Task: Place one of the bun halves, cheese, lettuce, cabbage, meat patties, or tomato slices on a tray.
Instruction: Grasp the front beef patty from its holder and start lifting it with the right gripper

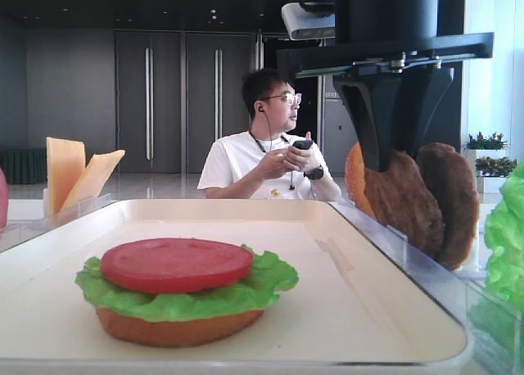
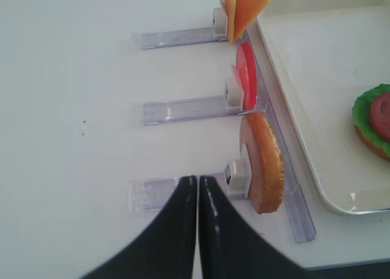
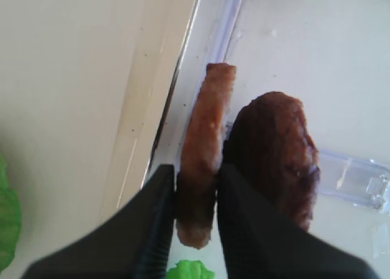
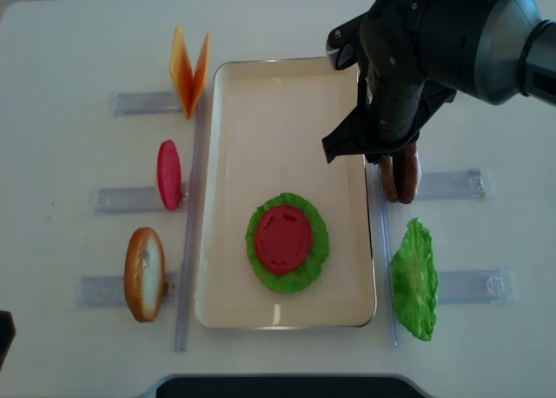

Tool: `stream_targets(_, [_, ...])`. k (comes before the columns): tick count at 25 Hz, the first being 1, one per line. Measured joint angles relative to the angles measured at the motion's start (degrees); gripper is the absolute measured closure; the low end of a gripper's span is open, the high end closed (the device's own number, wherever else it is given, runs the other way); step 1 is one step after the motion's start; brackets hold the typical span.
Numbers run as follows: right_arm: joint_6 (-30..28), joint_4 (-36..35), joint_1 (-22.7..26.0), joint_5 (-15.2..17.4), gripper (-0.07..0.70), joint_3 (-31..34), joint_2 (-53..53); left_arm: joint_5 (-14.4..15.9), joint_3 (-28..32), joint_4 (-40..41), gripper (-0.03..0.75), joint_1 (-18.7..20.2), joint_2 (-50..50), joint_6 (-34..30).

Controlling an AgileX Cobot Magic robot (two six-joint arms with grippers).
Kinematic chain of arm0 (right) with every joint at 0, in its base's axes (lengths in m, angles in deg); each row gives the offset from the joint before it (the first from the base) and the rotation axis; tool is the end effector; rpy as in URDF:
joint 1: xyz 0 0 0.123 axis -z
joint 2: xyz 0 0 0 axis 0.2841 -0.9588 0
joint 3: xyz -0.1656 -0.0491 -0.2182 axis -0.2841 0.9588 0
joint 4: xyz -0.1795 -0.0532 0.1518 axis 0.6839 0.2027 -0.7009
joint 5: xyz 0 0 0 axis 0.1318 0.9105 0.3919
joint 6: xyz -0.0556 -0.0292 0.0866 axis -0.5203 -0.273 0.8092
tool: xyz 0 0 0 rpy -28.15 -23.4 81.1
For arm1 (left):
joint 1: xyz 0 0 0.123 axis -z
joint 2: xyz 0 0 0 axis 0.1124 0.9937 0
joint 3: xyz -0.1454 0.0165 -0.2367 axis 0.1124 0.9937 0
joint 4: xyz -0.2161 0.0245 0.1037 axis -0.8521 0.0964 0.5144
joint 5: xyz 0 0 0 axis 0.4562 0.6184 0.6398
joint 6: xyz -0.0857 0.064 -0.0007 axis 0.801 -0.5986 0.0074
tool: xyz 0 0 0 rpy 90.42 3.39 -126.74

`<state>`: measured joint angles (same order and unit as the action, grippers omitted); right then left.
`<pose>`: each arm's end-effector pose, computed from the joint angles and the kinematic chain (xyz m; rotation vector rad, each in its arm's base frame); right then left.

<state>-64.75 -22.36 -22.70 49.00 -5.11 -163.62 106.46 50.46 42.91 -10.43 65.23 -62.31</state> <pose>0.2792 0.2048 0.2036 -0.5004 2.9161 -0.1347 0.0040 -0.0086 0.2536 0.0936 2.0981 0.0205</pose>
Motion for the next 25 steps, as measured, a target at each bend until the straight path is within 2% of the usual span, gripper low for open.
stream_targets(5, [0.0,0.2,0.0,0.4,0.462,0.0,0.0,0.0,0.0,0.0,0.722,0.0,0.0,0.0])
stream_targets(25, [0.0,0.4,-0.7,2.7,0.465,-0.6,0.6,0.0,0.0,0.0,0.722,0.0,0.0,0.0])
